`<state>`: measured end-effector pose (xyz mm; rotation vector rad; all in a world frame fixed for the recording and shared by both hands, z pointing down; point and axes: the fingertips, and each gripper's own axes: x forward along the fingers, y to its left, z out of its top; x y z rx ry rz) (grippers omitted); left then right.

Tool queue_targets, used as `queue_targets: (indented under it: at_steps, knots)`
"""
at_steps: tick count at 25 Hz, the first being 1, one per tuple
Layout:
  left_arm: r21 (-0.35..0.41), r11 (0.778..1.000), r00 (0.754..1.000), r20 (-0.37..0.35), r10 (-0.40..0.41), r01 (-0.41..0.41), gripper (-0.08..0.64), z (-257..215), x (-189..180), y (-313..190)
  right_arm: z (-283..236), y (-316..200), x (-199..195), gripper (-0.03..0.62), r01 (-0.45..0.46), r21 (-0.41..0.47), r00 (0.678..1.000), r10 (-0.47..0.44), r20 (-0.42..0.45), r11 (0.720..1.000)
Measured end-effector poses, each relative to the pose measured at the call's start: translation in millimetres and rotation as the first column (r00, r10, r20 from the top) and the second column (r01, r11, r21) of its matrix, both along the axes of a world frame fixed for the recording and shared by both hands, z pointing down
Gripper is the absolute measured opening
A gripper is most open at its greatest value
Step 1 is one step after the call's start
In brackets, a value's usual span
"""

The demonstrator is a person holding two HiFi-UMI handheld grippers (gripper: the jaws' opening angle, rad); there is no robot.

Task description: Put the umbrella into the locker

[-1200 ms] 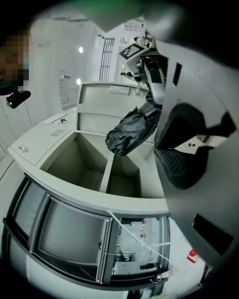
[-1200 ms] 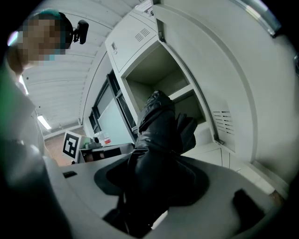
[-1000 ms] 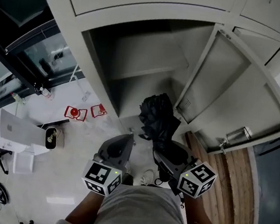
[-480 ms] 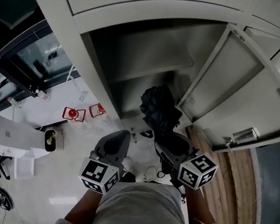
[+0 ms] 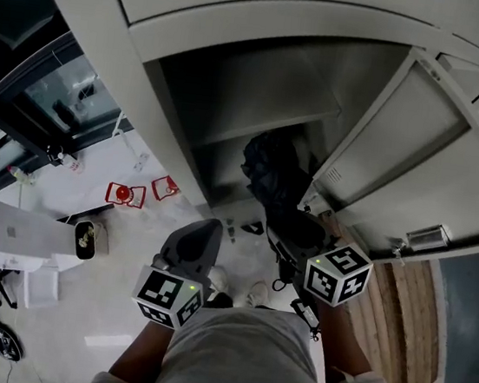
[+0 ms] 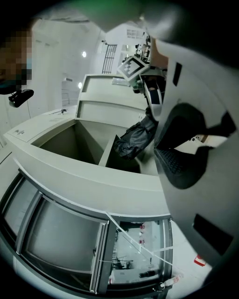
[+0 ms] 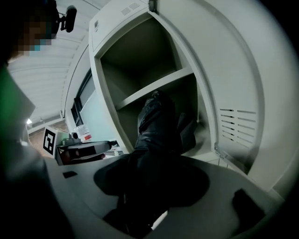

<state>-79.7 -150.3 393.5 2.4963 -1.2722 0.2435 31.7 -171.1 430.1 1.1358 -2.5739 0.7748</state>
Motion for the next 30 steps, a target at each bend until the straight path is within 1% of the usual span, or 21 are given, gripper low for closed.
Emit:
queue_targets:
  at_steps: [12,19,24,30]
  knots:
    - [-0.015,1.000,1.000,0.016,0.011,-0.011,0.017,9,-5,-9,10,-36,-4,0.232,-0.005,-0.017,0.998,0.004,-0.064,1.000]
    - [-0.024,1.000,1.000,0.008,0.014,-0.013,0.017,11,-8,-7,14,-52,-8,0.232,-0.009,-0.021,0.995,0.007,-0.101,1.000]
    - [-0.036,0.999,1.000,0.000,0.004,-0.004,0.017,14,-12,-6,11,-64,-12,0.232,-0.003,-0.005,0.993,0.003,-0.122,1.000]
    - [-0.043,0.999,1.000,-0.008,-0.009,0.008,0.017,16,-19,-5,15,-77,-16,0.232,0.003,-0.008,0.985,-0.005,-0.174,1.000]
